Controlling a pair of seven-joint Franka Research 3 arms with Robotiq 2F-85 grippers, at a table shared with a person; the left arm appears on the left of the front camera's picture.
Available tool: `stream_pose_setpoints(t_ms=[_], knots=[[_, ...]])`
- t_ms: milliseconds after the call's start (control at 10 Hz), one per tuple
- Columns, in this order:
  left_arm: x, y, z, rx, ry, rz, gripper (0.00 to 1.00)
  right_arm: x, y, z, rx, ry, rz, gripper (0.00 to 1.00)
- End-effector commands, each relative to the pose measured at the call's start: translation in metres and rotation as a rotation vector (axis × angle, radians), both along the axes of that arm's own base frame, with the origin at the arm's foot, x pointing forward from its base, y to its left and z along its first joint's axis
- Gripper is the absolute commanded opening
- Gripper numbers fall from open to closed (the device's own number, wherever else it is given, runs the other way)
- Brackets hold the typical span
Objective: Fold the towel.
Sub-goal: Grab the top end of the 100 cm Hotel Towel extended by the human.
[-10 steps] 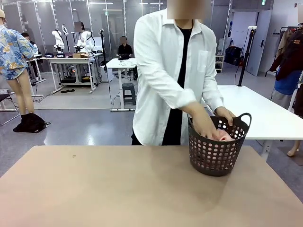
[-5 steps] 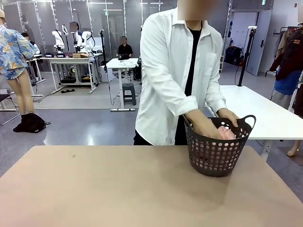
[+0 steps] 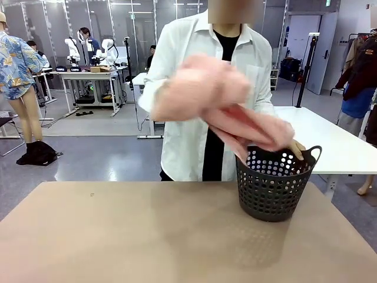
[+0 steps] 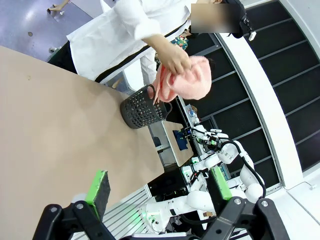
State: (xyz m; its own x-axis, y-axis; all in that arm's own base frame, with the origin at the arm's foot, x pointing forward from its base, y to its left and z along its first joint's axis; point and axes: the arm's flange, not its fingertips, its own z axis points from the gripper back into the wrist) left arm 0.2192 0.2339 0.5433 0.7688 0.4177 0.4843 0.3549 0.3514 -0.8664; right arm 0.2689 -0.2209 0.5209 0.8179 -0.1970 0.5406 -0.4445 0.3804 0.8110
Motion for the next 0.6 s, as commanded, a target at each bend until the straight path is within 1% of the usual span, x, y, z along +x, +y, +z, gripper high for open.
stream_pose_setpoints(t_ms=[0, 500], knots=[[0.002, 0.002, 0.0017, -0.005, -0.03, -0.007, 1.0, 0.0013, -0.0013, 0.001, 0.002, -0.024, 0.002, 1.0], [0.002, 0.002, 0.0017, -0.005, -0.03, -0.007, 1.0, 0.0013, -0.0013, 0.001, 0.002, -0.024, 0.002, 1.0]])
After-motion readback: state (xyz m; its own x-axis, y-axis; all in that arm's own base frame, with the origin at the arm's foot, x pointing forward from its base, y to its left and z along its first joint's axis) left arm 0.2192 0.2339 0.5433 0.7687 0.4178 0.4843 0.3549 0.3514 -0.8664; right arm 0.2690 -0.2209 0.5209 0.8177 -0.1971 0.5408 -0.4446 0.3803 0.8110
